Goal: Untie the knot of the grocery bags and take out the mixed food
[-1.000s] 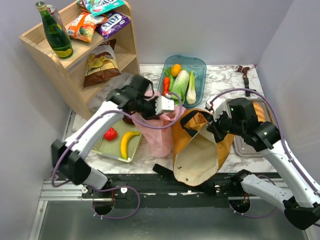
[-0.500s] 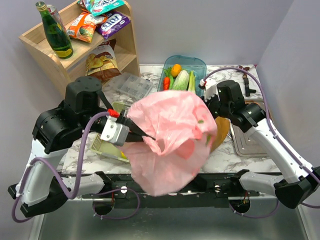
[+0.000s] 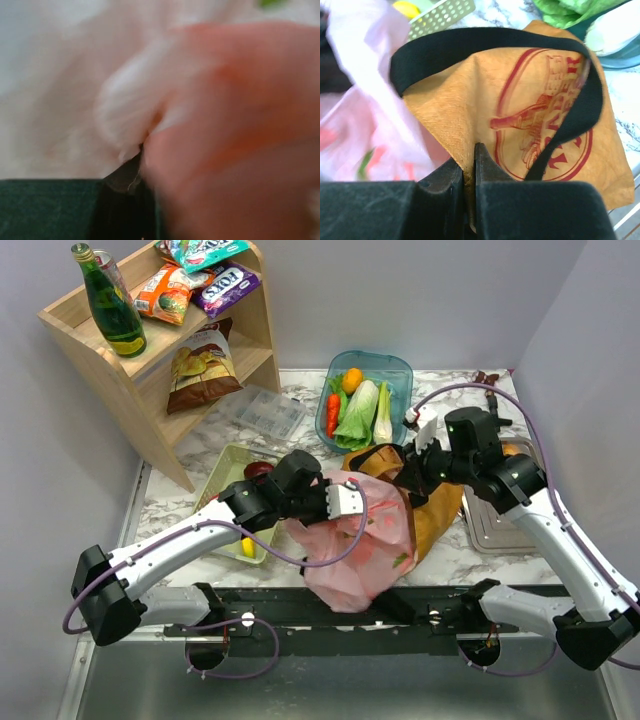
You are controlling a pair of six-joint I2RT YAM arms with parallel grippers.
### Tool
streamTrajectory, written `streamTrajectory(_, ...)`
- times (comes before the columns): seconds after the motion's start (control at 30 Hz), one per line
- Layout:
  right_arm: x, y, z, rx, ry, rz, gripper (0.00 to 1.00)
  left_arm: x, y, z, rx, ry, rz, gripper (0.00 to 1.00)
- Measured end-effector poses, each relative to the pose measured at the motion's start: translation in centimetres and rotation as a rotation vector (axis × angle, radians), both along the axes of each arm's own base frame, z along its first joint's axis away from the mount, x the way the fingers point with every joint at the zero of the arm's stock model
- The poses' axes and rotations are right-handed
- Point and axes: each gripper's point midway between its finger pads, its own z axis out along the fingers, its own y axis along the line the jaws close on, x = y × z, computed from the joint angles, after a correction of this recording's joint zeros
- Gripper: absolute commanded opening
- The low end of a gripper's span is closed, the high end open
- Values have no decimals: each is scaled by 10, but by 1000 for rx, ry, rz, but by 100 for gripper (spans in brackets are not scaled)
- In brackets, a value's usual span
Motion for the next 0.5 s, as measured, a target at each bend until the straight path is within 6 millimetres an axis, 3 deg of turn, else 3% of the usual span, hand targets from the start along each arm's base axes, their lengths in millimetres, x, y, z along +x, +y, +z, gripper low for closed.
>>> streamTrajectory(0.07,-8,-2,-4,-7,12,22,1,29,16,-22,43,-56,125,0)
streamTrajectory(0.2,-19,0,-17,-9,55,65,1,50,25,-12,-6,-177,218,0)
streamTrajectory(0.37,-22,5,-23,8,93,78,1,31,-5,16,-140,-230,112,0)
streamTrajectory(0.5,-20,11,-29,21,140,74,1,-4,-50,22,-207,-258,-58,0)
